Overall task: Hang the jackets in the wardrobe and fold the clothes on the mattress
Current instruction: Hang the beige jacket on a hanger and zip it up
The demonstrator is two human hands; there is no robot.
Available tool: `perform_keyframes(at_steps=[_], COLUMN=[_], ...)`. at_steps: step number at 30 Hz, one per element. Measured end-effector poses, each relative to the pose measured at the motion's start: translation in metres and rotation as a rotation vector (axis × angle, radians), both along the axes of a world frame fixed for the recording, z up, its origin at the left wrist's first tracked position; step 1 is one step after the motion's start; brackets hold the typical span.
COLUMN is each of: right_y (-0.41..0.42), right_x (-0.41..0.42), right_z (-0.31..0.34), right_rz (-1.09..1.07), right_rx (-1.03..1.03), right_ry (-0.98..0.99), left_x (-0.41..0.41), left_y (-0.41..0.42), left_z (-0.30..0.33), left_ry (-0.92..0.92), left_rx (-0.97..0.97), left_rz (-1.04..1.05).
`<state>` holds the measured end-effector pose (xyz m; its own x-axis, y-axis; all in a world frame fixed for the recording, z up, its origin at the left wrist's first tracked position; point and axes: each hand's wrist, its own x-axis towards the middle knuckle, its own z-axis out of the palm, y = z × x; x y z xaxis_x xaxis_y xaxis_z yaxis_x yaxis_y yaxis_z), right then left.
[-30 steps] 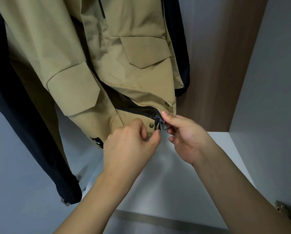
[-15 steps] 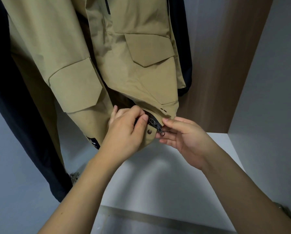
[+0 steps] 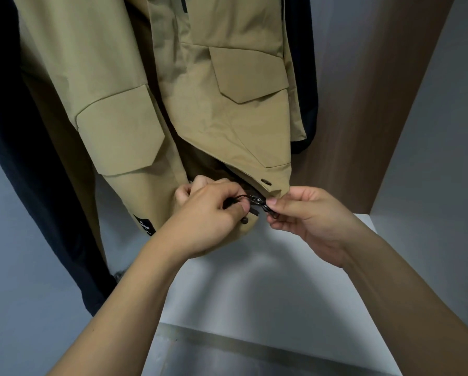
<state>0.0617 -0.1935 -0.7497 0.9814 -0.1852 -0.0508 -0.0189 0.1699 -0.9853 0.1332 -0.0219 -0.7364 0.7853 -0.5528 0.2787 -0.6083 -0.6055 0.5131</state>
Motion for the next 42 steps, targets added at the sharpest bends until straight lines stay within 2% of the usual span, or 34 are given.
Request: perform_keyframes(at_steps=[3,6,10,18,35,42], right_y=[0.001,-0.003,-0.009,-0.008,-0.008,-0.008], right_x=[0.000,0.000,-0.002,-0.004,-0.004,-0.003], right_z=[0.001,0.003,0.001,0.001,0.001,0.000], right_rz=[0.011,0.030,0.076,0.151,0.177,0.185], right_rx=[-0.027,0.050,0.078,0.116,0.154,0.161], right_ry=[-0.012,-0.003,0.033,0.065,0.080,0.075], left_x=[-0.003,-0.004,-0.006,-0.009,-0.007,-0.011], left_y=[-0.002,-0.002,-0.003,-0.006,-0.002,-0.007], left_z=[0.001,0.005,0.011,0.017,0.019,0.018], left_ry=[0.123,0.158,0.125,0.010,0.089,0.028], left_rx=[-0.062,-0.096,-0.157,-0.118,-0.145,-0.099], left_rz=[0.013,0.051,0.099,0.046,0.024,0.059])
